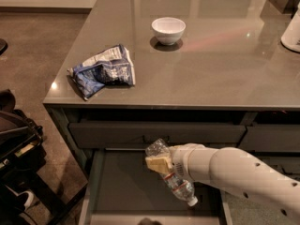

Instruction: Place water bottle into middle drawer

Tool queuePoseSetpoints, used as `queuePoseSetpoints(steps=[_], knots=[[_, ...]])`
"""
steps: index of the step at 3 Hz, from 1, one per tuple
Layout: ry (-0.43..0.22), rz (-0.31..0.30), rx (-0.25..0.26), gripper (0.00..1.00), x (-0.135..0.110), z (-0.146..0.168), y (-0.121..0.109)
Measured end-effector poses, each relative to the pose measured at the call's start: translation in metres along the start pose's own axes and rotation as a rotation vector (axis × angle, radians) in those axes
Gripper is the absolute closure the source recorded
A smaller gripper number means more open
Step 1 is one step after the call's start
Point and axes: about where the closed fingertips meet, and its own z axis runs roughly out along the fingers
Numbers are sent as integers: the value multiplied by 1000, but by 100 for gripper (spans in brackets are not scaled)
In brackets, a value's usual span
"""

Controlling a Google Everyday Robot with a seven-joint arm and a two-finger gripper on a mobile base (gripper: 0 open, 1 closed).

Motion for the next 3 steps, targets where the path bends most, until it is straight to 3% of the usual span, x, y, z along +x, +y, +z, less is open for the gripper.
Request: queuePoseSetpoints(steps=[2,3], knots=[[-15,61,-28,100,23,16,-3],[-51,101,-94,100,48,49,-11]])
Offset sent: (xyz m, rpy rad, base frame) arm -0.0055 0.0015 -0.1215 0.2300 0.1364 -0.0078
